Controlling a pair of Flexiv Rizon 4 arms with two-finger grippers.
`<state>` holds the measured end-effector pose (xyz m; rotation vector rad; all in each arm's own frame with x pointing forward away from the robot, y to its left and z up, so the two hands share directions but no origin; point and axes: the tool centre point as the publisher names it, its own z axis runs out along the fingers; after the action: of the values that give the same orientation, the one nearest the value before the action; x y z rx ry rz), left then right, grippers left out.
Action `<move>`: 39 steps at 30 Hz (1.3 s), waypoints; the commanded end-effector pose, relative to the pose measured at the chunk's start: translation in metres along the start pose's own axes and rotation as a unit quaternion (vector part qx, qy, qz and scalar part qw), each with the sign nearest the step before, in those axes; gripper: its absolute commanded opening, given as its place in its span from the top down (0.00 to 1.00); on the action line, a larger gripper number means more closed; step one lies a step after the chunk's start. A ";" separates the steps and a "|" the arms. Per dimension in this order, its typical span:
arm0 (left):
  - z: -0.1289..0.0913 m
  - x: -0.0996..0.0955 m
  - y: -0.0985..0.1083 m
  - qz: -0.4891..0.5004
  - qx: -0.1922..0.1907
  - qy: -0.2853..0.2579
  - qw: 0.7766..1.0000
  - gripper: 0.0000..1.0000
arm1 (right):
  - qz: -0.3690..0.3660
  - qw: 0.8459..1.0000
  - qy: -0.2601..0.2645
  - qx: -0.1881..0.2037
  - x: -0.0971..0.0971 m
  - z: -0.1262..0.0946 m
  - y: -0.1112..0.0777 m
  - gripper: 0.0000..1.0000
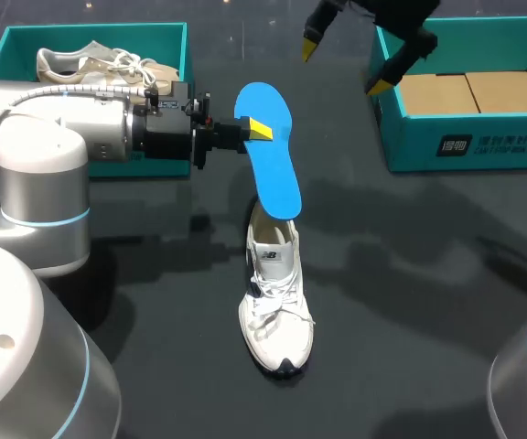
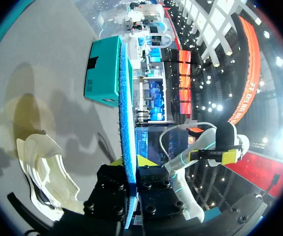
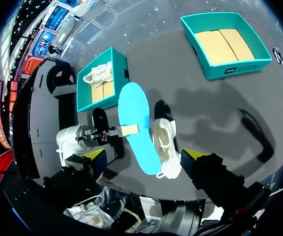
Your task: Take the shoe out of the shoebox, open the shoe tongue, remove and reinsert the insole, then place the shoe into the shoebox
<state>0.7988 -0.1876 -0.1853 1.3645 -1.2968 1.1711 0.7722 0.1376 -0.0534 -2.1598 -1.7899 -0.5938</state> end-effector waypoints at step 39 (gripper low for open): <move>0.000 -0.001 0.000 0.000 0.000 0.000 1.000 1.00 | 0.033 0.866 0.499 0.017 -0.038 0.061 -0.014 0.00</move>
<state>0.7989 -0.1876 -0.1855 1.3642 -1.2962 1.1716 0.7617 0.1327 -0.1194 -1.5890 -1.2710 -1.1679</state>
